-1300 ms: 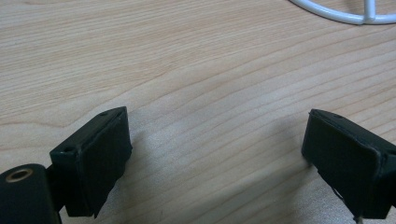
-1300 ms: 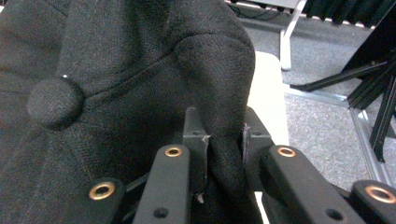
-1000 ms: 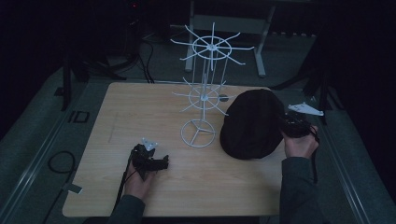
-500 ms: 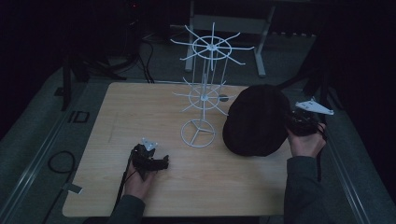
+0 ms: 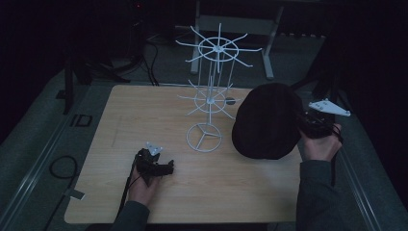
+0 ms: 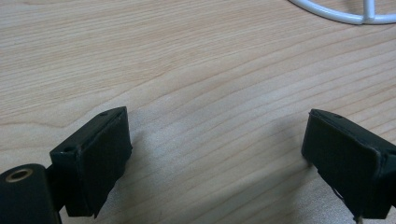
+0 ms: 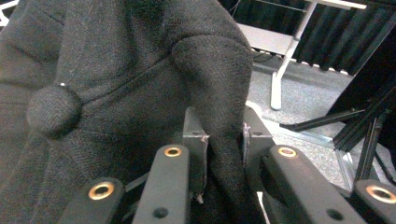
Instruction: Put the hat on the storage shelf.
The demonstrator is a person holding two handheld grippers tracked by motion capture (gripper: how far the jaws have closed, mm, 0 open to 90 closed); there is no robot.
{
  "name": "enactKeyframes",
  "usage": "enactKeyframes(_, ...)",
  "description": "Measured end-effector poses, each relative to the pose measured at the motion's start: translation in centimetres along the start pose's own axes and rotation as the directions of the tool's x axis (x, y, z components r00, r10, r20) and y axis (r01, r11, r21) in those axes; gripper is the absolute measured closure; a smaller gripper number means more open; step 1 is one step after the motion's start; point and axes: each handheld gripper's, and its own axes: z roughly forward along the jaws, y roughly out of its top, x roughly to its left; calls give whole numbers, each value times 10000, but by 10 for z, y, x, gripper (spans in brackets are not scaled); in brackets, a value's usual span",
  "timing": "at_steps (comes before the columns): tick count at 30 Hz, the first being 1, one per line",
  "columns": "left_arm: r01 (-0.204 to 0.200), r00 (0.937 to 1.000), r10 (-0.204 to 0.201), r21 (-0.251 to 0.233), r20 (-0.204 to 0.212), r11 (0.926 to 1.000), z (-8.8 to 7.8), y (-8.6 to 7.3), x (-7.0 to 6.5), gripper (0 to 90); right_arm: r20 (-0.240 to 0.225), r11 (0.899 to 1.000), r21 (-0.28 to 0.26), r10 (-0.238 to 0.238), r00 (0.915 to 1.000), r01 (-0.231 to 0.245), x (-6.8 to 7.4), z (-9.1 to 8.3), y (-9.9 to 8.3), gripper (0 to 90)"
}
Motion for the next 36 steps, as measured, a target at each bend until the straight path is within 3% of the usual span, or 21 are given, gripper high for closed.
enactKeyframes(16,-11,10000,11,2,-2,10000,0,0,0,86,-346,9993,-153,-353,9988,348,-11,-12,13,767)
enactKeyframes(27,-6,10000,6,-3,8,10000,0,0,0,86,-1213,9977,-599,-375,9919,304,-22,-22,17,766)
enactKeyframes(36,12,10000,-12,-30,1,10000,0,0,0,86,-1928,9950,-952,-473,9801,293,-28,-30,23,765)
